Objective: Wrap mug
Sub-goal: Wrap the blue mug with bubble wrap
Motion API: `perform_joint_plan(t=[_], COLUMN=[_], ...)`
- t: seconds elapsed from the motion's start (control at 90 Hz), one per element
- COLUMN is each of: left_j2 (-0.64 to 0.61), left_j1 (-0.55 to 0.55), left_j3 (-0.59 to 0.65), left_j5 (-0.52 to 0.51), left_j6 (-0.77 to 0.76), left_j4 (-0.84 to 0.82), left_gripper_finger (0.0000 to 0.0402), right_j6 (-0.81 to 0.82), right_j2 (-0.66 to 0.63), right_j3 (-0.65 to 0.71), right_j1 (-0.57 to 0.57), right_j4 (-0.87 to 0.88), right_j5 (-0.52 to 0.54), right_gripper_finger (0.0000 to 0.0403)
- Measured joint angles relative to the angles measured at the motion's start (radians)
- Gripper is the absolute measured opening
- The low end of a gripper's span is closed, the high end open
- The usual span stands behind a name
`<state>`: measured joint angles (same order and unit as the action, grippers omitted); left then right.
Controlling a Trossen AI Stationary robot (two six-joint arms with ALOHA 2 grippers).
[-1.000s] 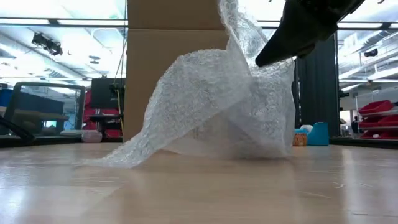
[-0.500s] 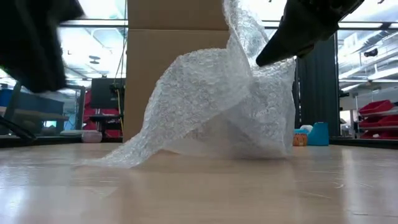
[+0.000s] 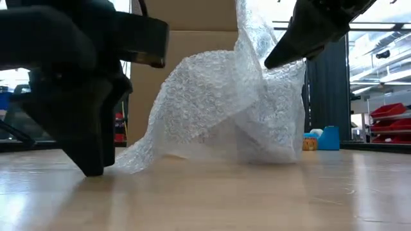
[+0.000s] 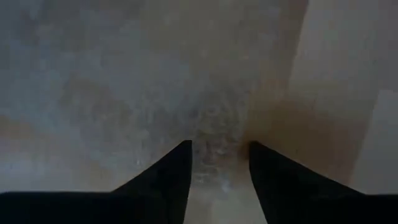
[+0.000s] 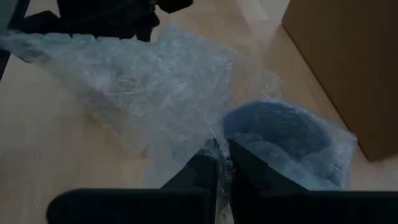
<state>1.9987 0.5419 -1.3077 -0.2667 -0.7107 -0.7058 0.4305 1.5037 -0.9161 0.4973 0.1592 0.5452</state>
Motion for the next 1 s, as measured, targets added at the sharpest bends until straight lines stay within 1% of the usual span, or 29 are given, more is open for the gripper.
perform_joint_plan(t=[0.1, 0.167, 0.222, 0.289, 0.333, 0.367, 0.422, 0.467, 0.567, 0.667, 0.722, 0.833, 0.911, 1.0], left_j2=[-0.002, -0.003, -0.004, -0.003, -0.001, 0.002, 0.008, 0.013, 0.024, 0.012, 0.01, 0.014, 0.003, -0.013], left_j1=[-0.014, -0.018, -0.019, -0.019, -0.02, -0.021, -0.019, -0.016, 0.001, 0.016, 0.021, 0.022, 0.015, 0.002], left_j3=[0.041, 0.066, 0.079, 0.084, 0.075, 0.058, 0.015, -0.034, -0.158, -0.3, -0.355, -0.439, -0.474, -0.488], left_j5=[0.004, 0.002, 0.002, 0.002, 0.004, 0.009, 0.014, -0.004, -0.105, -0.258, -0.333, -0.471, -0.555, -0.603], left_j6=[0.045, 0.052, 0.048, 0.03, 0.024, 0.021, 0.021, 0.025, 0.054, 0.064, 0.048, -0.023, -0.048, -0.049], left_j4=[0.075, 0.117, 0.131, 0.138, 0.127, 0.103, 0.044, -0.016, -0.245, -0.414, -0.562, -0.74, -0.8, -0.828], left_gripper_finger=[0.0137, 0.0125, 0.0103, 0.0061, 0.0029, 0.0015, 0.0009, 0.0006, 0.0001, 0.0, 0.0, 0.0, 0.0, 0.0], right_j6=[-0.006, -0.007, -0.01, -0.011, -0.012, -0.013, -0.013, -0.013, -0.007, -0.006, -0.006, -0.005, -0.005, -0.003], right_j2=[0.0, 0.0, 0.0, 0.0, 0.0, 0.0, 0.0, 0.0, 0.0, 0.0, 0.0, 0.0, 0.0, 0.0], right_j3=[0.0, 0.0, 0.0, 0.0, 0.0, 0.0, 0.0, 0.0, 0.0, 0.0, 0.0, 0.0, 0.0, 0.0], right_j1=[0.0, 0.0, 0.0, 0.0, 0.0, 0.0, 0.0, 0.0, 0.0, 0.0, 0.0, 0.0, 0.001, 0.001], right_j4=[0.001, 0.002, 0.002, 0.003, 0.003, 0.003, 0.007, 0.008, 0.013, 0.017, 0.017, 0.017, 0.018, 0.018], right_j5=[-0.011, -0.017, -0.023, -0.034, -0.041, -0.045, -0.048, -0.049, -0.05, -0.055, -0.06, -0.074, -0.078, -0.083], right_gripper_finger=[0.0, 0.0, 0.0, 0.0, 0.0, 0.0, 0.0, 0.0, 0.0, 0.0, 0.0, 0.0, 0.0, 0.0])
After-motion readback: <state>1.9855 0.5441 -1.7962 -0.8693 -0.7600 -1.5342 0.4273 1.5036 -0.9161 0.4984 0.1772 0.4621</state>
